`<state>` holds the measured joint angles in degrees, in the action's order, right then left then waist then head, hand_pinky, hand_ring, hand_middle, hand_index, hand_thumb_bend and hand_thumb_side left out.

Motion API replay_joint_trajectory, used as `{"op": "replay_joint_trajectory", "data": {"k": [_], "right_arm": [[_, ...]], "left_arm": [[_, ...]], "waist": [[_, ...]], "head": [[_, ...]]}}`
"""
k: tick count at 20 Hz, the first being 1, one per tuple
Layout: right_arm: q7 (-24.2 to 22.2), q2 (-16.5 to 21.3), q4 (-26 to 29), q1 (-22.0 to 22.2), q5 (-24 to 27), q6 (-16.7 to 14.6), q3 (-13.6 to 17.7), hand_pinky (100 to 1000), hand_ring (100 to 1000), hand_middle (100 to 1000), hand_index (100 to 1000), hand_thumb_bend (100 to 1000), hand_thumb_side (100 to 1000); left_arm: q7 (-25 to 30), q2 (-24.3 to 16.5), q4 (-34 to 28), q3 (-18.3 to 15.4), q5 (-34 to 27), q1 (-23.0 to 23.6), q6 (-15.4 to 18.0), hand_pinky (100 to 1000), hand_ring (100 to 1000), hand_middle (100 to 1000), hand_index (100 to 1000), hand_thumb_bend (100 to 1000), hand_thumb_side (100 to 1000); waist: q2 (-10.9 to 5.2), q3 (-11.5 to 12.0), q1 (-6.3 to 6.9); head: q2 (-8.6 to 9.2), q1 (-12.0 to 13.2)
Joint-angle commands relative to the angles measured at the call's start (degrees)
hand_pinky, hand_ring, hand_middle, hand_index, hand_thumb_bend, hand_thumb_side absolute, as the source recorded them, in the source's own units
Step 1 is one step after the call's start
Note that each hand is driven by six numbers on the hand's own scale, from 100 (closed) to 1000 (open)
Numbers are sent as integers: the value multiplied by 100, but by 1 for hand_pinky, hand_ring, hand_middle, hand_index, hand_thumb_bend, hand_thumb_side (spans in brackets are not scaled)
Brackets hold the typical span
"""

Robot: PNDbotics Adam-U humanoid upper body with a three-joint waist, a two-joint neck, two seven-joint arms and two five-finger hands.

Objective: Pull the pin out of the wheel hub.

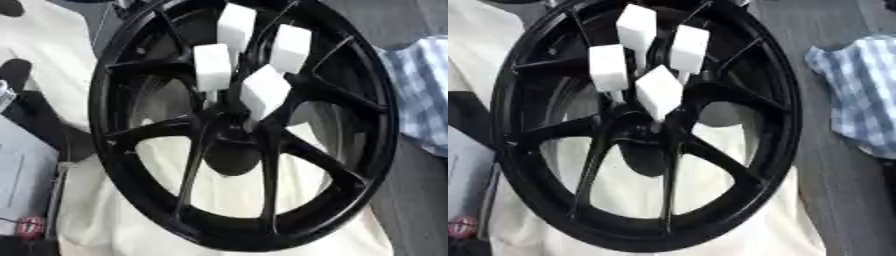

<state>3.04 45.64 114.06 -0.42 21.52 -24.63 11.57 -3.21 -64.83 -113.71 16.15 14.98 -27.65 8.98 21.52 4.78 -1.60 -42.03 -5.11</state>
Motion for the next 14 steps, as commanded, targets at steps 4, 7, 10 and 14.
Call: {"op": "replay_joint_trajectory", "data": {"k": [4, 7, 10, 14], "right_arm": [[-22, 238, 53, -14, -41, -22, -1, 914, 836, 646, 763, 100, 507], [-45, 265, 53, -6, -44, -30, -15, 914, 837, 648, 764, 100, 506], [-66, 293, 53, 10, -46, -38, -23, 915, 838, 649, 764, 100, 504], [-73, 310, 53, 40, -71, -22, -32, 915, 838, 649, 764, 100, 505]], "left_arm": [[530, -353, -88, 538, 216, -561, -66, 814, 832, 713, 817, 279, 616], [776, -315, -88, 778, 205, -843, -279, 815, 804, 718, 819, 285, 635], [1014, -225, -88, 982, 49, -1159, -512, 818, 773, 716, 819, 277, 653], [1332, -70, -88, 1144, -240, -1614, -829, 817, 771, 717, 820, 270, 649]], "waist": [[-168, -69, 3], [-186, -104, 13], [-205, -134, 28], [-226, -156, 46]], "head": [[82, 111], [105, 144], [119, 158], [131, 145]]}}
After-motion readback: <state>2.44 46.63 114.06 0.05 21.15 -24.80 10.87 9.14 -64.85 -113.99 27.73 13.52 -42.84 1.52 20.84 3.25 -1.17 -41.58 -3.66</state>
